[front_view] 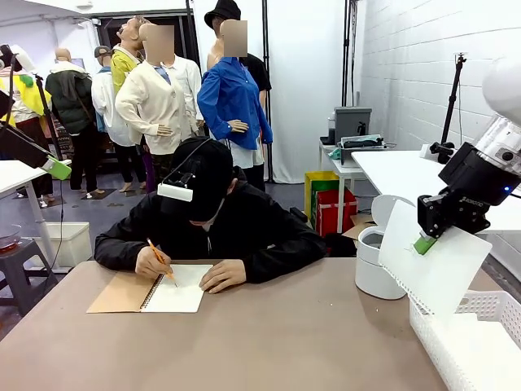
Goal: Sort the paper based on its condition.
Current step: If a person hands you a paper, place it in the Organizing basket , and if it's crumpled, put it in the Trash can.
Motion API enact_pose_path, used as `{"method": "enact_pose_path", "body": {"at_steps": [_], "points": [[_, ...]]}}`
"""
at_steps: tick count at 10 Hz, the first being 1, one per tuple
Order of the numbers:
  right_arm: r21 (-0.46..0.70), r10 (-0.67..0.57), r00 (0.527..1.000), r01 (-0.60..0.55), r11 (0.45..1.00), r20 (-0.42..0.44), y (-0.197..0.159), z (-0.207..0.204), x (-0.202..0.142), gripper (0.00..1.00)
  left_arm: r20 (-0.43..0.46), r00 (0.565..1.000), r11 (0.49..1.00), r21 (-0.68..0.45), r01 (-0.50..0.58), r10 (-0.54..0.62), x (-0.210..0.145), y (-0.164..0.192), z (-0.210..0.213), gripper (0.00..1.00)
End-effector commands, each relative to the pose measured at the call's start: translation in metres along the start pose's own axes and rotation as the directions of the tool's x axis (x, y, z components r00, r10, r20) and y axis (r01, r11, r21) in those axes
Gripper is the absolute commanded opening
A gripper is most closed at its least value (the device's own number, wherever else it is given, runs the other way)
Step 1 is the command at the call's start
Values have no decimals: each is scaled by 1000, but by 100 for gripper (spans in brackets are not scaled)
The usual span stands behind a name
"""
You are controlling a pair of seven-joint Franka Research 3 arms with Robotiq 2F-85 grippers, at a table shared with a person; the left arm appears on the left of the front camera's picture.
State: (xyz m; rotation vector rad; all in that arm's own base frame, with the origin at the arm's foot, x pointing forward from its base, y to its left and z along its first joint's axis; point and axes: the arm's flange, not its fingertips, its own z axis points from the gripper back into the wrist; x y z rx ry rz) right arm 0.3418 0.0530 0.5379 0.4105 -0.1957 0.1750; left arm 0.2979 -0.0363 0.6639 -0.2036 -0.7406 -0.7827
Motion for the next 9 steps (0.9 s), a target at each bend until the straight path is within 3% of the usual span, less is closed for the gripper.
{"method": "enact_pose_path", "body": {"at_steps": [1,4,9], "points": [[-16,24,1000,-24,1000,1,-1,-1,1,0,4,1000,1000,3,-3,3,-1,1,0,100],[1,4,1000,-4,1000,-1,1,0,0,0,4,1000,1000,3,-3,3,-1,1,0,100],[-117,-61,997,65,991,38,-46,7,-48,0,4,1000,1000,3,-3,3,-1,1,0,100]]}}
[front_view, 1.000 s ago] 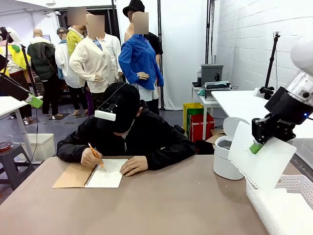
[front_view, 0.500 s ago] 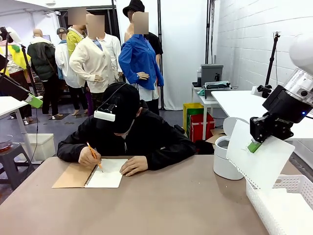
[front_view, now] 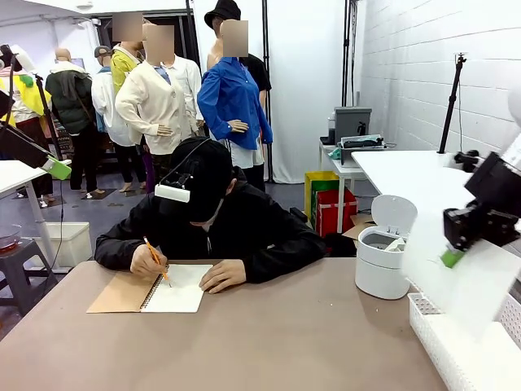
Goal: Sort the paper based on its condition.
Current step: If a person hands you a paper, place it in the Organizing basket , and if it's crumpled, put it in the Trash can.
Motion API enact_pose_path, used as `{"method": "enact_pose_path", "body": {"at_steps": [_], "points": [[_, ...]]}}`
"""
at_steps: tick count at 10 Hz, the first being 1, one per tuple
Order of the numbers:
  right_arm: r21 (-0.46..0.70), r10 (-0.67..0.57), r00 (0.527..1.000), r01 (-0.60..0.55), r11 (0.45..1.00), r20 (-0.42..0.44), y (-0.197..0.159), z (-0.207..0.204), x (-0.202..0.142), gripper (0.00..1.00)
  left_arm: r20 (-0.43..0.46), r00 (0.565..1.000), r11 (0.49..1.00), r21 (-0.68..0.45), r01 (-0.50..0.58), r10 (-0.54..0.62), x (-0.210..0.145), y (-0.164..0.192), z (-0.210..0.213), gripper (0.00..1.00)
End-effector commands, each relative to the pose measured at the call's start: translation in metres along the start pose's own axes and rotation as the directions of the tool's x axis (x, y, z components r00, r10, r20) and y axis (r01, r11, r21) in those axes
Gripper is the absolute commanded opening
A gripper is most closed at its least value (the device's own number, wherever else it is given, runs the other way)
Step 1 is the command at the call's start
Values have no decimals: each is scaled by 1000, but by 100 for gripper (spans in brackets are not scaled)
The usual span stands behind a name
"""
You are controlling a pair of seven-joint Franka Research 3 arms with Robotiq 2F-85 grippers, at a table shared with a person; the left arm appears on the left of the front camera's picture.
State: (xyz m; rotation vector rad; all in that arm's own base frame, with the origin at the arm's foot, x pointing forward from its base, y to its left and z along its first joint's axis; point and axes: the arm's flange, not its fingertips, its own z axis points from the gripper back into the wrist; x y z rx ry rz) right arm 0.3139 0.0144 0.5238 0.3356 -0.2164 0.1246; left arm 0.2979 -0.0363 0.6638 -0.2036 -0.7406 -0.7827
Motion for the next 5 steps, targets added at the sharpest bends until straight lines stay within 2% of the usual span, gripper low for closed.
{"method": "enact_pose_path", "body": {"at_steps": [1,3,5], "points": [[-42,-28,1000,29,999,6,-23,-4,-22,0,4,1000,1000,3,-3,3,-1,1,0,100],[-13,-31,999,31,999,-17,-43,-14,-40,0,4,1000,1000,3,-3,3,-1,1,0,100],[-8,-48,998,48,999,-31,-63,-39,-50,0,4,1000,1000,3,-3,3,-1,1,0,100]]}}
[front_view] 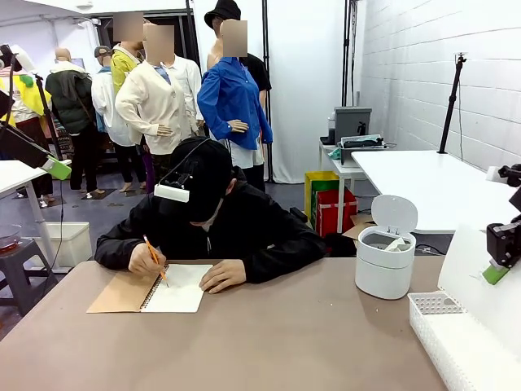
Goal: Sort the paper based on its condition.
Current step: If a person hands you a paper, place it in the Organizing basket , and if it's crumpled, put it in the Trash can.
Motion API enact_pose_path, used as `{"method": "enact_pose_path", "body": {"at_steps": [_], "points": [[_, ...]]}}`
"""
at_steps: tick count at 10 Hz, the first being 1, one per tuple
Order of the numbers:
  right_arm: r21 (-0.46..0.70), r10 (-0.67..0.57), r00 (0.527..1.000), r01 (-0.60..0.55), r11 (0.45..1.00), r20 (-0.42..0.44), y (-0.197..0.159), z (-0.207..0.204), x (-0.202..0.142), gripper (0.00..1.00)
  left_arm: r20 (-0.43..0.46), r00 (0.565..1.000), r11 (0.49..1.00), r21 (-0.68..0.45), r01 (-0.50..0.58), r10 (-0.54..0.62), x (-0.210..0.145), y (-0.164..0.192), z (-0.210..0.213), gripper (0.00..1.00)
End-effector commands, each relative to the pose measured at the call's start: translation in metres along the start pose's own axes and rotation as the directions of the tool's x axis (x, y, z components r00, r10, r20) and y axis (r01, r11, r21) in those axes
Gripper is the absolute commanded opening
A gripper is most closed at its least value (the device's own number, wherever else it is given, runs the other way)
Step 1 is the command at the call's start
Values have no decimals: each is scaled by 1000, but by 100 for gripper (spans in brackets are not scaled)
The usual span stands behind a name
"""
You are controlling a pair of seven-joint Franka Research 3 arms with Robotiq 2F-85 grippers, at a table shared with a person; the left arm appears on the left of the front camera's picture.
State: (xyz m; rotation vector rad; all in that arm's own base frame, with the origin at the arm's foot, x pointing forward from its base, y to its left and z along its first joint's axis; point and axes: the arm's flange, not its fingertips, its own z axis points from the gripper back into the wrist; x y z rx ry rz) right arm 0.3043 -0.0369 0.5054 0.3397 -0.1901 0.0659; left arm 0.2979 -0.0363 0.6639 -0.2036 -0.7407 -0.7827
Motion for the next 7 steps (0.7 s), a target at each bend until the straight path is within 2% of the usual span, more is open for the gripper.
{"method": "enact_pose_path", "body": {"at_steps": [1,2,4,7], "points": [[-3,-11,999,11,1000,-45,-18,-54,-37,0,4,1000,1000,3,-3,3,-1,1,0,100],[-4,-48,995,47,999,-86,-22,-61,-41,0,4,1000,1000,3,-3,3,-1,1,0,100],[-49,-39,993,34,998,-113,-26,-81,-46,0,4,1000,1000,3,-3,3,-1,1,0,100],[-63,-44,994,38,997,-101,-23,-109,-64,0,4,1000,1000,3,-3,3,-1,1,0,100]]}}
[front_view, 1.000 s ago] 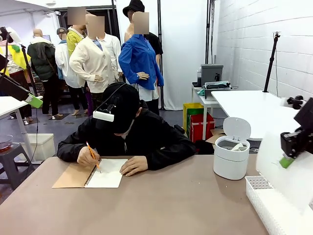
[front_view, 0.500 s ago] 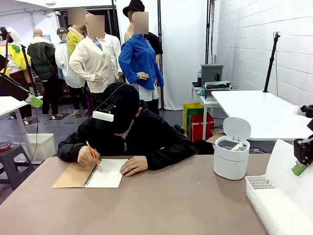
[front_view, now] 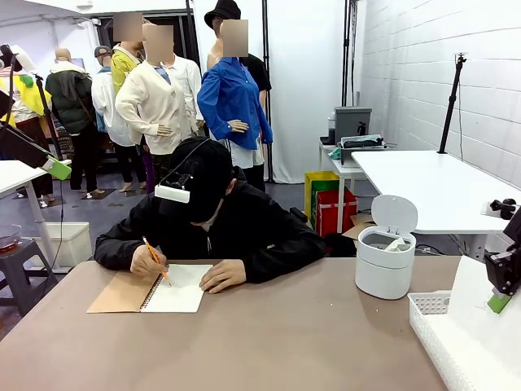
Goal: Sort the paper based on its condition.
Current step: If a person hands you a paper, place it in the Organizing basket , and if it's crumpled, put it in the Trash can.
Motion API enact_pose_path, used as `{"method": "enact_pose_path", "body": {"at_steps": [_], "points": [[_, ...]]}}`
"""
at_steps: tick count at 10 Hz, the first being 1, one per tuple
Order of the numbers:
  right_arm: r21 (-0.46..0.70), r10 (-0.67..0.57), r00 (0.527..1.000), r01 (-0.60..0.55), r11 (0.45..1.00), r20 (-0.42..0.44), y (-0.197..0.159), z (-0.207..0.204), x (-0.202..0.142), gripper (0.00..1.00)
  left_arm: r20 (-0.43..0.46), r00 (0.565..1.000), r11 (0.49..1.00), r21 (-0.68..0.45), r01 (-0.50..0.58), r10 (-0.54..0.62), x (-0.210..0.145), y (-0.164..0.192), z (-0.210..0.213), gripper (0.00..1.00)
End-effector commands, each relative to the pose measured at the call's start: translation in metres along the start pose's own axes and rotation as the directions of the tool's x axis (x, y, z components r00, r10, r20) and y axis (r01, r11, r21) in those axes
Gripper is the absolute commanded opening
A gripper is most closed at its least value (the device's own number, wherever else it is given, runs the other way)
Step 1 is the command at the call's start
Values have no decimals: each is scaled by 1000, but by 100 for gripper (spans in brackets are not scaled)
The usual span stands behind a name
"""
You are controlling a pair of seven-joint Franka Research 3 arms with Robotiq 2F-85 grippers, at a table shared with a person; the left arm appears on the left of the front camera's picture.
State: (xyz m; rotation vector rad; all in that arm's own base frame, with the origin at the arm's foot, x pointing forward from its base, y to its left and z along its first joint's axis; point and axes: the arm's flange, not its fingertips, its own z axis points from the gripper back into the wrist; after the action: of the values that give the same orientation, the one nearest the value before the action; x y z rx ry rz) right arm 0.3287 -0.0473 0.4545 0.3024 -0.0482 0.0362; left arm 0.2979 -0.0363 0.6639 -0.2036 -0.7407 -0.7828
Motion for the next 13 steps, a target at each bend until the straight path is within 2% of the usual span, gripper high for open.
{"method": "enact_pose_path", "body": {"at_steps": [1,8,12,13], "points": [[-15,11,999,-10,1000,36,6,-79,-73,0,4,1000,1000,3,-3,3,-1,1,0,100],[54,4,998,-7,999,57,32,-130,-89,0,4,1000,1000,3,-3,3,-1,1,0,100],[9,-12,998,11,1000,59,30,-137,-102,0,4,1000,1000,3,-3,3,-1,1,0,100],[33,13,1000,-14,999,26,32,-44,36,0,4,1000,1000,3,-3,3,-1,1,0,100]]}}
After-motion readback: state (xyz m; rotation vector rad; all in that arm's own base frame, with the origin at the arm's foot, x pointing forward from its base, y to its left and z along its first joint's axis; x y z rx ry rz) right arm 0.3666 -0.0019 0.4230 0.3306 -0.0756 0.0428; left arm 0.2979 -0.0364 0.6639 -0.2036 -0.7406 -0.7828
